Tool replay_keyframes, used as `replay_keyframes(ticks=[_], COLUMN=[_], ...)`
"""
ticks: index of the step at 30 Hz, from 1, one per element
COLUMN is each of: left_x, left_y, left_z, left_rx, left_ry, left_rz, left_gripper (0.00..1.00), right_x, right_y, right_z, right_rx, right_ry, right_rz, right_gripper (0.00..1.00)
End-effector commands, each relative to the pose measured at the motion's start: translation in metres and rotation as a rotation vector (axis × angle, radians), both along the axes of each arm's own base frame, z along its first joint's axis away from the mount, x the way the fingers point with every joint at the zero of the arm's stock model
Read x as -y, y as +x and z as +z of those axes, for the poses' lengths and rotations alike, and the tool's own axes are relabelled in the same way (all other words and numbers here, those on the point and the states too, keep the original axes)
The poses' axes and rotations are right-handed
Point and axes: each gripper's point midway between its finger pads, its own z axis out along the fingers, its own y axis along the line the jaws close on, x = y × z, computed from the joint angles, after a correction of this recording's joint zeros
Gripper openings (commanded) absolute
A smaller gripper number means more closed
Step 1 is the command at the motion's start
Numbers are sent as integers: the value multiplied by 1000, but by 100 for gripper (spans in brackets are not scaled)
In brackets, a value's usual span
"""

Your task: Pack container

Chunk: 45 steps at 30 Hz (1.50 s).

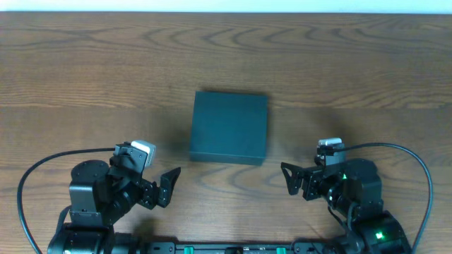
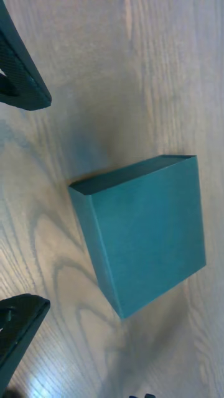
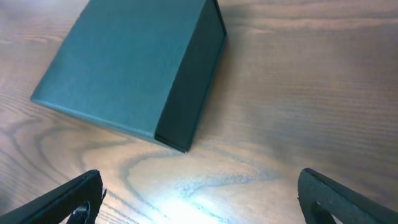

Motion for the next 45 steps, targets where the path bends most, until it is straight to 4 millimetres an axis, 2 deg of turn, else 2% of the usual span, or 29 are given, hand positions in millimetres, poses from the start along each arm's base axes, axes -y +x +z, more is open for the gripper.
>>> replay_keyframes(ticks=[1,13,21,24,29,36,39,45], left_x=[0,-1,-29,-34,-49,-48,-47,-55], left_y=[-2,-6,17,23,35,46,48,50], left_z=[-3,-9,-5,-15,-44,-72,-80,-73], left_rx=[-17,-49,120,177,247,352,370,412], left_ry=[-4,2,156,149,41,-4,-12,-5], left_rz=[7,6,145,207,384,395,396,438], left_gripper=[96,96,96,96,96,96,96,96], right_x=[0,0,0,0,0,0,0,0], right_y=[-1,-1,-1,-1,-1,-1,-1,-1], right_z=[0,0,0,0,0,0,0,0], right_rx=[-9,-9,-9,-9,-9,-9,-9,-9], right_ry=[3,3,3,3,3,3,3,3], right_rz=[-7,-7,-7,-7,-7,-7,-7,-7], right_gripper=[99,99,99,99,99,99,99,99])
